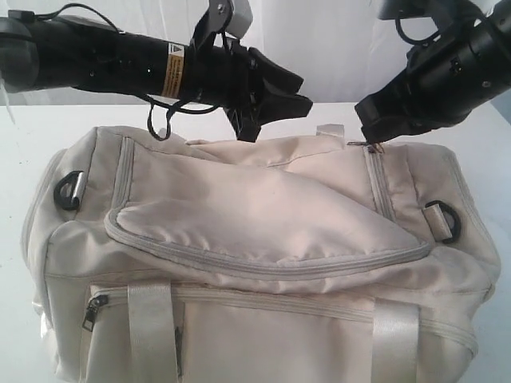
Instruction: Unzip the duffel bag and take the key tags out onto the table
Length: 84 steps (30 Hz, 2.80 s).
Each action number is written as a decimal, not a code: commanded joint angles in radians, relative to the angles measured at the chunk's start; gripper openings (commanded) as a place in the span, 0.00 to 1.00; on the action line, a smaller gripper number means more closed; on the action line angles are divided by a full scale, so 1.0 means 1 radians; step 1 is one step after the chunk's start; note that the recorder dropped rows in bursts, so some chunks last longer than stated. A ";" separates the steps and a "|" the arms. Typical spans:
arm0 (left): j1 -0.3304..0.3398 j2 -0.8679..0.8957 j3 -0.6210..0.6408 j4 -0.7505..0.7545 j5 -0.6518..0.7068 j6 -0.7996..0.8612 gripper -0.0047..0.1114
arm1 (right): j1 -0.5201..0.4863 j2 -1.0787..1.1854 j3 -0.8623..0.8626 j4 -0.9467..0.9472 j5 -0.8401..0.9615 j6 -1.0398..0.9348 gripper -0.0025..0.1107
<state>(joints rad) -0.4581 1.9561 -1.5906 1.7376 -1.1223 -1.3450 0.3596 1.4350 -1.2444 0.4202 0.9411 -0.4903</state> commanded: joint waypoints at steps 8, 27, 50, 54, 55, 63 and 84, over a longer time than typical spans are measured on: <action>-0.088 -0.011 -0.006 0.007 0.109 0.093 0.66 | 0.000 -0.010 0.001 0.000 -0.030 -0.004 0.02; -0.154 0.105 -0.004 0.007 0.194 0.086 0.66 | 0.000 -0.010 0.001 0.000 -0.079 -0.004 0.02; -0.183 0.103 -0.034 -0.102 0.446 0.080 0.04 | 0.000 -0.010 0.001 -0.107 0.104 0.053 0.02; -0.183 0.103 -0.098 -0.127 0.423 0.004 0.04 | 0.000 -0.010 0.001 -0.119 0.096 0.070 0.02; -0.183 0.103 -0.107 -0.117 0.414 -0.013 0.04 | 0.000 -0.010 0.001 -0.123 0.079 0.068 0.02; -0.183 0.103 -0.115 -0.098 0.375 -0.023 0.04 | 0.000 0.002 0.001 -0.096 -0.117 0.159 0.32; -0.181 0.068 -0.115 0.007 0.420 -0.019 0.04 | -0.002 0.080 0.001 0.139 -0.057 0.206 0.38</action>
<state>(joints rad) -0.6450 2.0491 -1.6942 1.7505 -0.7441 -1.3586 0.3596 1.5196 -1.2444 0.5833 0.8643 -0.2763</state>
